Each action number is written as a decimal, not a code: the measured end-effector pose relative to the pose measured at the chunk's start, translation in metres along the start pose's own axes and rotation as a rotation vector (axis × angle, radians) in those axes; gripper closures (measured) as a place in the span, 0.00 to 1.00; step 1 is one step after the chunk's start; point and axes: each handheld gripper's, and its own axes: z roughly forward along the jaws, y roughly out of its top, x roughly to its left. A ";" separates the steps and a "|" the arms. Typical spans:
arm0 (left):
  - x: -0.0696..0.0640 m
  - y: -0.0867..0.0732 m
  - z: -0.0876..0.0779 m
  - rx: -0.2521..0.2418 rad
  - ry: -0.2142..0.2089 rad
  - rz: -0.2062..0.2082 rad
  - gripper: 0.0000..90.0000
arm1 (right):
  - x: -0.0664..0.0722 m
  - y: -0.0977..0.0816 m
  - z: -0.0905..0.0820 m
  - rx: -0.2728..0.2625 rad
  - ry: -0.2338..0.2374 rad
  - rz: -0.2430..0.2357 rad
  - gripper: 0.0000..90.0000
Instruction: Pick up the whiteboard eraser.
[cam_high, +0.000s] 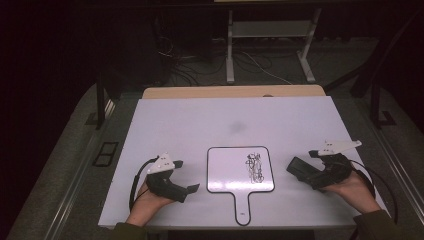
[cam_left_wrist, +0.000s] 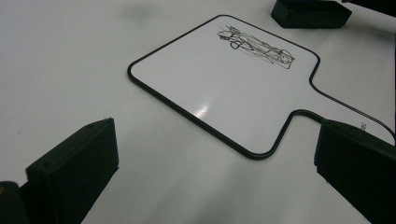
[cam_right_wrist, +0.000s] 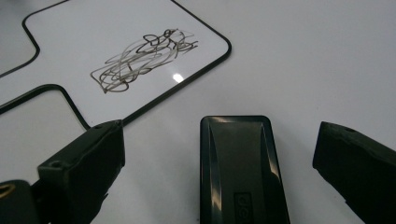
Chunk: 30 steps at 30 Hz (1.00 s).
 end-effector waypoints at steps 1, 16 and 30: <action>0.000 0.000 0.000 0.001 0.000 0.001 0.00 | 0.000 -0.001 0.000 0.005 0.000 0.000 0.01; 0.000 -0.001 0.000 0.010 -0.010 0.003 0.00 | -0.004 -0.013 0.003 0.091 -0.016 -0.013 0.01; -0.001 -0.001 0.001 0.013 -0.011 0.001 0.00 | -0.006 -0.017 0.007 0.137 -0.018 -0.019 0.14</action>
